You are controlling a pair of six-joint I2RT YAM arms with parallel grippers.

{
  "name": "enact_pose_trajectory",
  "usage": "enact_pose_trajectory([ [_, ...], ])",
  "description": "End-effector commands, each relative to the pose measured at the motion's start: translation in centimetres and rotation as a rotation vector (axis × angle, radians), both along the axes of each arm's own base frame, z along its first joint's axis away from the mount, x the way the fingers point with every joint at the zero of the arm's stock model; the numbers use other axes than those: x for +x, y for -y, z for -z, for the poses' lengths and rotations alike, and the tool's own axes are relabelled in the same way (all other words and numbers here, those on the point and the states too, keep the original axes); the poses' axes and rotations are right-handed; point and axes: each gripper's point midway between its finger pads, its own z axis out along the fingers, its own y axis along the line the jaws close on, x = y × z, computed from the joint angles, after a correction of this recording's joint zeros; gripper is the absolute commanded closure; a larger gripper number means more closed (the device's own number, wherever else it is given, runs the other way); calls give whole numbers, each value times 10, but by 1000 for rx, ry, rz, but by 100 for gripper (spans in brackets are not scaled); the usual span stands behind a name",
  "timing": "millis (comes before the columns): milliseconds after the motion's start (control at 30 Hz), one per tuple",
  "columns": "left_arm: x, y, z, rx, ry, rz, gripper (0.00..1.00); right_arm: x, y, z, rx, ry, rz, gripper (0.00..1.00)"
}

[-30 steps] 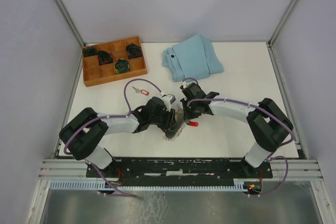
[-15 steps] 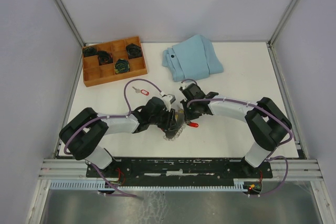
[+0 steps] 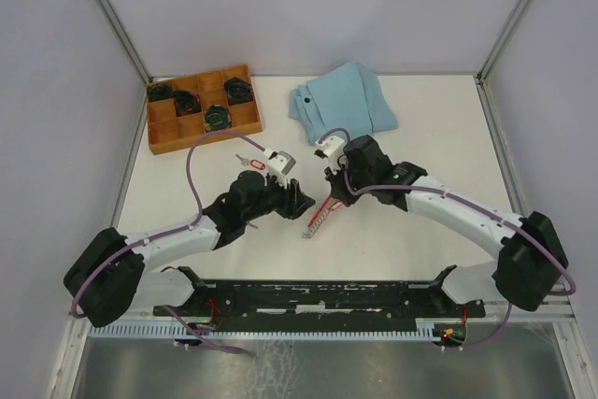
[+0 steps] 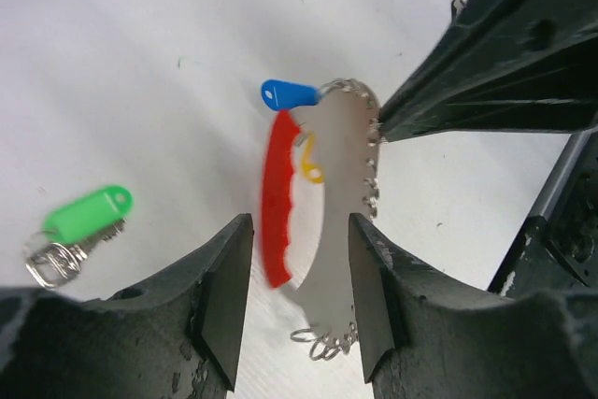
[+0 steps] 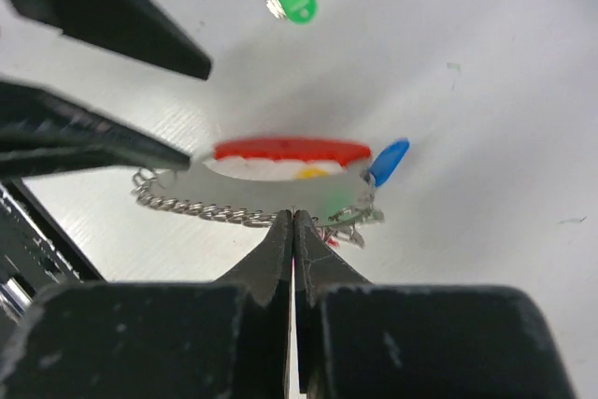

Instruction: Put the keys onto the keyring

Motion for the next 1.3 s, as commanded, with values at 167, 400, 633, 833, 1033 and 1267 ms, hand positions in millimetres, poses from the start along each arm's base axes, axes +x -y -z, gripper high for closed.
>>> enact_pose_trajectory([
  [167,11,-1,-53,-187,420,90,49,-2,-9,-60,42,343,-380,99],
  [400,-1,6,-48,-200,592,229,49,-8,-23,-48,44,354,-549,99],
  [633,-6,10,-33,-167,669,321,49,-8,-34,-17,19,297,-660,99],
  [833,-8,12,-20,-162,633,355,50,-1,-38,-12,41,291,-676,99],
  [1033,-12,18,-16,-141,671,438,52,-6,-38,-12,85,279,-713,99],
  [1267,-8,27,-11,-124,717,496,57,-10,-41,-16,128,275,-742,99],
])
